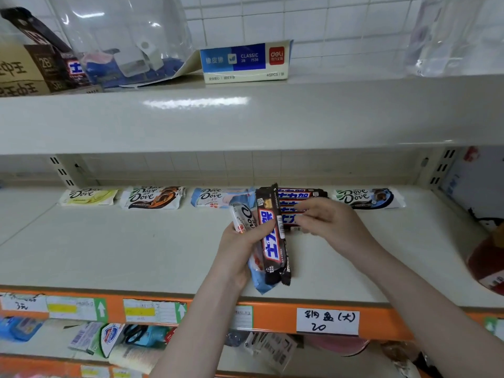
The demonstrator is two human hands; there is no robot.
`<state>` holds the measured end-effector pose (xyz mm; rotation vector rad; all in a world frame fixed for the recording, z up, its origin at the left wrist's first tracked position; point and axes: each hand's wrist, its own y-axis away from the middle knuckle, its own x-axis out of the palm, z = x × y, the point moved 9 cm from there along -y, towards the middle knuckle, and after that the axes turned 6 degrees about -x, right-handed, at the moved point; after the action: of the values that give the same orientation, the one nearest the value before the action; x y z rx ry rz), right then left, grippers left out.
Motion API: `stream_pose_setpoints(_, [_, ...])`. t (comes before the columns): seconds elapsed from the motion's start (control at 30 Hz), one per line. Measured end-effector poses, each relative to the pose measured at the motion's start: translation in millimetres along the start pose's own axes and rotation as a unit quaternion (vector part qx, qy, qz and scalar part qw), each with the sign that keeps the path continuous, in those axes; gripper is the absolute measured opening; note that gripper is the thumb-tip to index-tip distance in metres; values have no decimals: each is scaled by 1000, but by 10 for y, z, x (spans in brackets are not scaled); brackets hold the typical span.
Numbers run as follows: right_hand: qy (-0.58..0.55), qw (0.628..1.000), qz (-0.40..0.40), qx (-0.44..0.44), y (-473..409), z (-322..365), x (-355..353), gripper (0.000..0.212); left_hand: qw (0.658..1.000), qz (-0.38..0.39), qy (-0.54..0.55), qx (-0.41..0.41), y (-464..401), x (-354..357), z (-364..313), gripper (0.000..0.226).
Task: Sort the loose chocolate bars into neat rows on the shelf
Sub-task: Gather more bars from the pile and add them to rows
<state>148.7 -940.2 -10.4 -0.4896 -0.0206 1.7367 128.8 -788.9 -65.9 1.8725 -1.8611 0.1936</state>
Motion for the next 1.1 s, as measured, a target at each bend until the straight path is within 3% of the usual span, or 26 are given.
stream_pose_setpoints(0.13, [-28,999,-26,17,-118,67,-72,25,996,44,-69,-20,35,110,-33,21])
stream_pose_setpoints(0.27, [-72,996,2,42,-148,102,41,21,989,94,-104,-51,67,242,17,22])
stream_pose_setpoints(0.47, [-137,988,-40,67,-120,30,-35,11,983,91,-145,-73,93,243,3,44])
stream_pose_setpoints(0.63, [-170,976,-110,82,-71,-134,-361,13,985,60,-149,-60,95,137,-60,31])
stream_pose_setpoints(0.73, [-101,989,-78,76,10,-237,-455,14,992,4,-116,-43,48,5,-114,28])
stream_pose_setpoints(0.9, [44,997,6,64,151,-375,-396,33,991,-55,-117,-37,-58,-81,-163,27])
stream_pose_setpoints(1.1, [185,982,-4,32,121,-417,-449,37,979,-80,-184,-27,-216,40,-202,28])
